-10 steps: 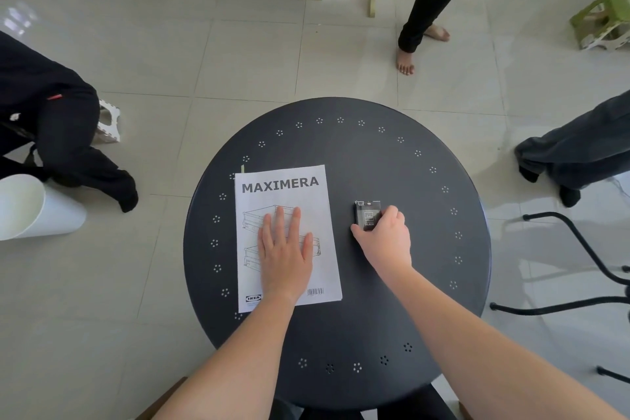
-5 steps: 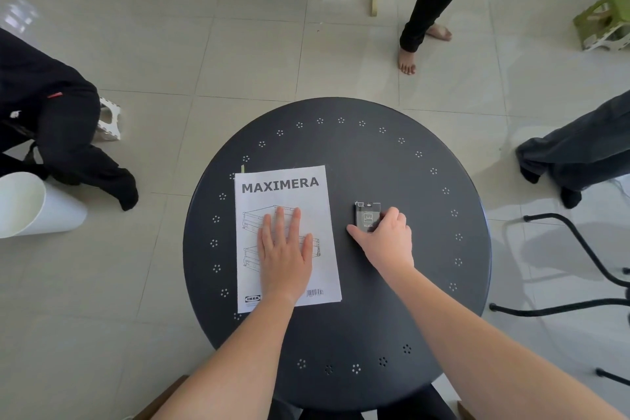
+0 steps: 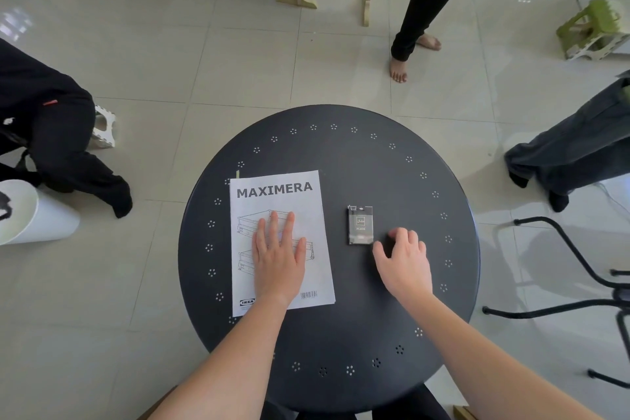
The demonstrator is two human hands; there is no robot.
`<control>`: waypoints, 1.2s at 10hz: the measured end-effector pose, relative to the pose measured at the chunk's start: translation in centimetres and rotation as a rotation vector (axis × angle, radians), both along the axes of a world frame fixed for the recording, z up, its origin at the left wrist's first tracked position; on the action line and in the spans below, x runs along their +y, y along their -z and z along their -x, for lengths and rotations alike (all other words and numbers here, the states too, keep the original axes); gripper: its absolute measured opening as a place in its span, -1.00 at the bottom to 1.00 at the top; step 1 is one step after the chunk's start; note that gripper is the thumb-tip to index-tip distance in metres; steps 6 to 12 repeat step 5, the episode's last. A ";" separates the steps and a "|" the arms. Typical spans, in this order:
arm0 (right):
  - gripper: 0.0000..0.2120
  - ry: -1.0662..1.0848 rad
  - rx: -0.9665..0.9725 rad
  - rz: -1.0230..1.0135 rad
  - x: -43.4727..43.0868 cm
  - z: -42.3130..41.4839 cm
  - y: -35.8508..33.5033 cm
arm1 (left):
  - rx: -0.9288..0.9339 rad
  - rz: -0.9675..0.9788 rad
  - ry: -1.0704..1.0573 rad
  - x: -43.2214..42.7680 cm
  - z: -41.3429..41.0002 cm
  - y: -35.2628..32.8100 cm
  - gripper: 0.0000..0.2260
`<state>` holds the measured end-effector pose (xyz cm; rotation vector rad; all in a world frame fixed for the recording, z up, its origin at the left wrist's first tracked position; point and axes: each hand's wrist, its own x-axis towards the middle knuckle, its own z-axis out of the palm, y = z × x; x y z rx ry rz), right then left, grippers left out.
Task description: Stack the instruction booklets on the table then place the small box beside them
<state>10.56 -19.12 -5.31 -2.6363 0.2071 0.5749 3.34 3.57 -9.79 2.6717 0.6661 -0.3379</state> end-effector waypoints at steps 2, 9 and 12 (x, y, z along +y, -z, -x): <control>-0.61 -0.072 0.038 -0.011 -1.0 0.8 -1.6 | 0.002 0.063 -0.031 -0.2 -0.1 -2.7 -0.47; -0.59 -0.209 0.076 -0.076 -3.2 1.7 -9.6 | -0.028 0.311 -0.116 -2.4 13.5 -9.0 -0.83; -0.59 -0.209 0.076 -0.076 -3.2 1.7 -9.6 | -0.028 0.311 -0.116 -2.4 13.5 -9.0 -0.83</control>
